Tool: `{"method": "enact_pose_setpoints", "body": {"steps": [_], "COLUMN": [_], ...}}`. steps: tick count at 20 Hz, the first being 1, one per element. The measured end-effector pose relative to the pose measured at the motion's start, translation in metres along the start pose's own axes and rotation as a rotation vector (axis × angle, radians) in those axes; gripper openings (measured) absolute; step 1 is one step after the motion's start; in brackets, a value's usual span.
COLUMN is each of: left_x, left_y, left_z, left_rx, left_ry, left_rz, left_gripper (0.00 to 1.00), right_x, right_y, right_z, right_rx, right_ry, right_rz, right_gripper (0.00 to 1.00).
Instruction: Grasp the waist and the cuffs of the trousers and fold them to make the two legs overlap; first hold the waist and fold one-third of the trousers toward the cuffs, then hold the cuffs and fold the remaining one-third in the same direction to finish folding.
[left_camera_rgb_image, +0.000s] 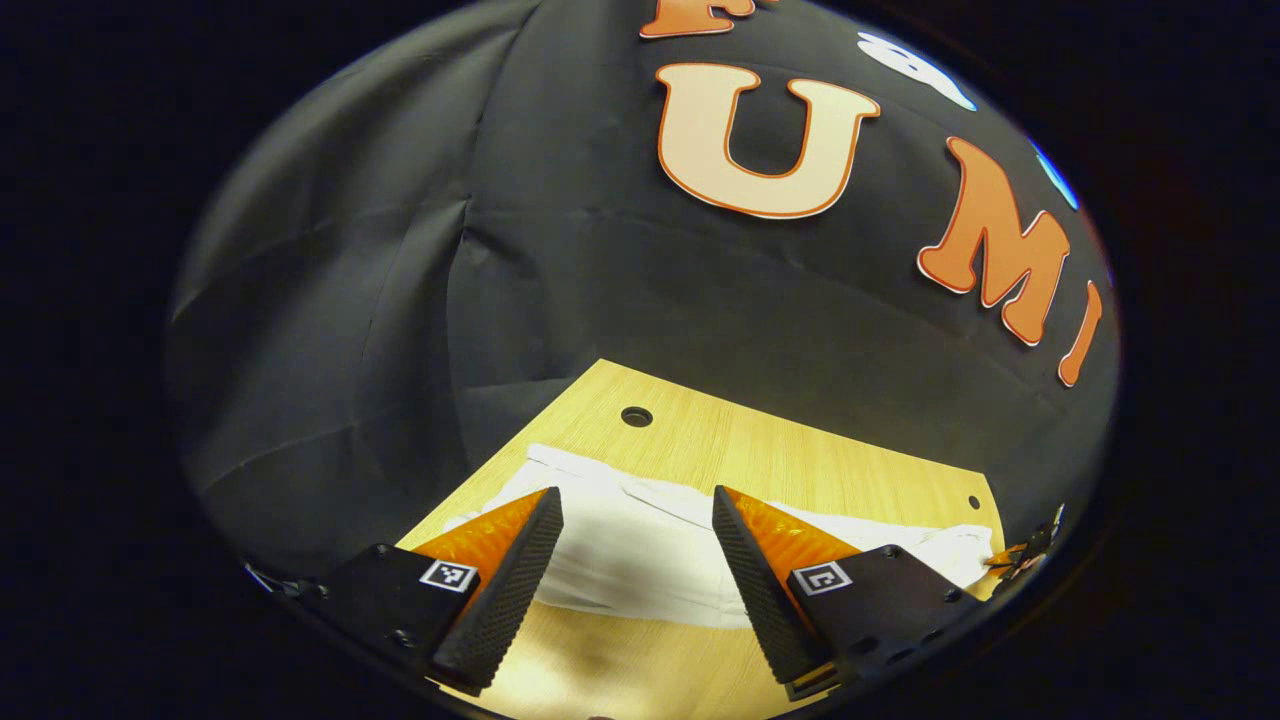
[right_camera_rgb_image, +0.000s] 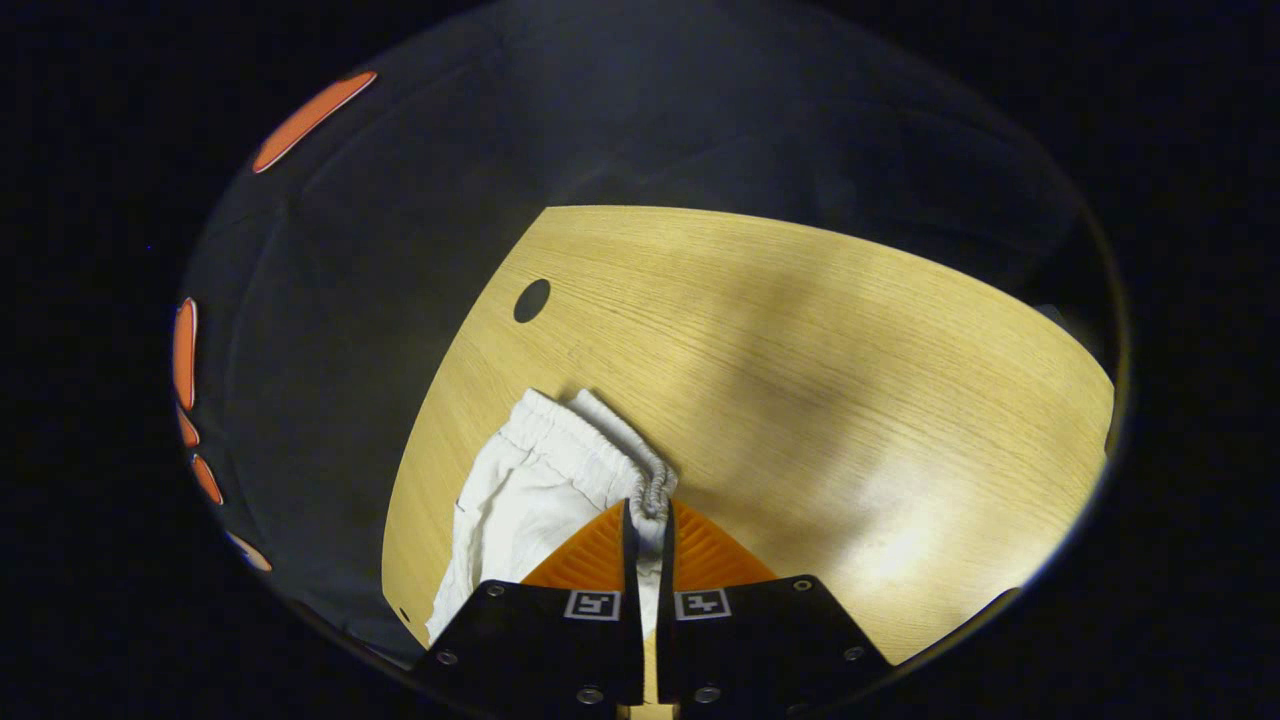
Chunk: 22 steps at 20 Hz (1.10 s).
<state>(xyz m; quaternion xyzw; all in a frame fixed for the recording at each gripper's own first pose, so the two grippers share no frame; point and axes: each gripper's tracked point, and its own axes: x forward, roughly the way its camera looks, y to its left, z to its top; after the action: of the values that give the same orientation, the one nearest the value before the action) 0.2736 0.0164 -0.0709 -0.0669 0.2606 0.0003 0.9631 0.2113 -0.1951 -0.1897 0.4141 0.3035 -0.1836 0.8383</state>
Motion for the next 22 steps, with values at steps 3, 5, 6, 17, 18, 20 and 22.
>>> {"method": "enact_pose_setpoints", "body": {"steps": [3, 5, 6, 17, 18, 20, 22], "left_x": [-0.001, -0.004, -0.004, -0.005, -0.005, -0.006, -0.007], "left_y": [-0.001, -0.003, -0.003, 0.001, 0.001, 0.002, 0.005], "left_z": [-0.001, -0.003, -0.002, 0.003, 0.002, 0.003, 0.007], "left_rx": [-0.001, -0.011, -0.013, 0.013, 0.015, 0.026, 0.037], "left_ry": [0.006, 0.026, 0.029, 0.041, 0.045, 0.048, 0.044], "left_rz": [-0.007, -0.018, -0.025, -0.049, -0.056, -0.063, -0.07], "left_gripper": [0.99, 0.99, 0.99, 0.99, 0.99, 0.99, 0.99], "right_x": [-0.022, -0.035, -0.043, -0.106, -0.109, -0.114, -0.12], "right_y": [0.023, 0.048, 0.062, 0.218, 0.231, 0.258, 0.279], "right_z": [0.007, 0.008, 0.005, -0.091, -0.103, -0.129, -0.158], "right_rx": [-0.04, -0.068, -0.089, -0.411, -0.434, -0.472, -0.498], "right_ry": [-0.03, -0.045, -0.048, -0.07, -0.071, -0.059, -0.033], "right_rz": [0.046, 0.084, 0.109, 0.252, 0.265, 0.295, 0.32], "right_gripper": [0.05, 0.06, 0.06, 0.05, 0.05, 0.05, 0.05]}}
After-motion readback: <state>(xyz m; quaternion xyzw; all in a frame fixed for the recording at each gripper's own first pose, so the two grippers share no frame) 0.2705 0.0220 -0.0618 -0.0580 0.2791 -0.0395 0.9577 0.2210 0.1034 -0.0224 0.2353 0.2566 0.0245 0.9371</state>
